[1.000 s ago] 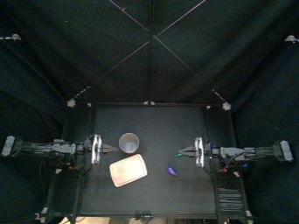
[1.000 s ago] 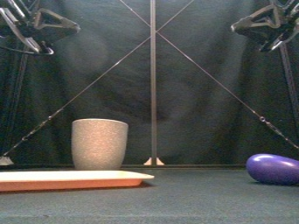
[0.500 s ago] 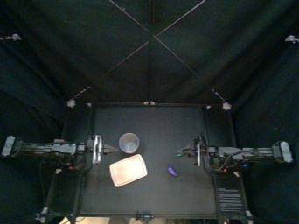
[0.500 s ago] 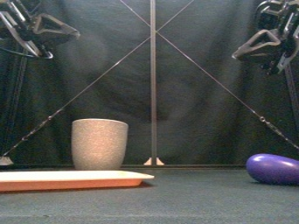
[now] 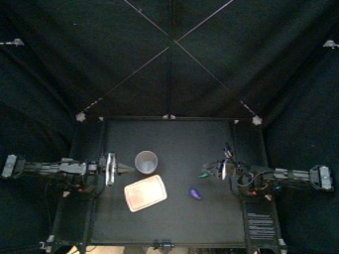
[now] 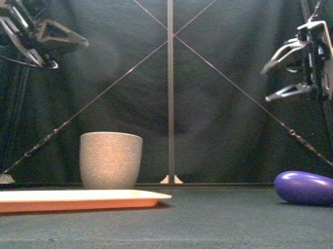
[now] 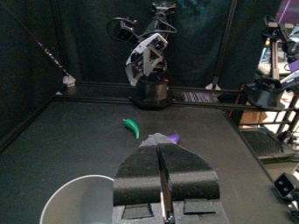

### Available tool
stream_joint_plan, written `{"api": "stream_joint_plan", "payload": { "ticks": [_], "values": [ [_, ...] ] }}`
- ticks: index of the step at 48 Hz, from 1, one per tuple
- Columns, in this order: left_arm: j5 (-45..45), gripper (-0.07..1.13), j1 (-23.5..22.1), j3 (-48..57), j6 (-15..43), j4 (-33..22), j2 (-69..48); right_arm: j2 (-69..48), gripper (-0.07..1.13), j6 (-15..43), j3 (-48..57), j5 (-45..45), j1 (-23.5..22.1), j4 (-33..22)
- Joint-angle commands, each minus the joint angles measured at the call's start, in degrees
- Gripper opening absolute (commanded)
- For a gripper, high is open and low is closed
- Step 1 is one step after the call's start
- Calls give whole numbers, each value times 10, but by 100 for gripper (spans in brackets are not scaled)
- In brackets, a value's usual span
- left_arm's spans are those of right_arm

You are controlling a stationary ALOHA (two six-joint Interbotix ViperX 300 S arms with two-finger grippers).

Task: Pick the green pepper then place it on the pink plate
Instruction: Pick the green pepper

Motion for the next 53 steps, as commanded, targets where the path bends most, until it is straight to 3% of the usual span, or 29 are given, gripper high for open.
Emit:
{"api": "stream_joint_plan", "payload": {
  "ticks": [1,12,25,32,42,53],
  "values": [
    [-3,0,4,-1,0,-1,3,18,91,47,4,35,-25,-2],
    [-3,0,5,7,0,-4,3,45,91,157,26,122,-91,-7],
    [-4,0,4,5,0,-24,3,49,91,250,18,212,-148,-12],
    [-3,0,4,6,0,-27,3,66,91,309,16,240,-142,-11],
    [-3,0,4,8,-1,-28,3,142,91,391,-1,213,-113,-33],
    [-4,0,0,13,-2,-27,3,250,90,398,-22,158,-104,-49]
  ]
}}
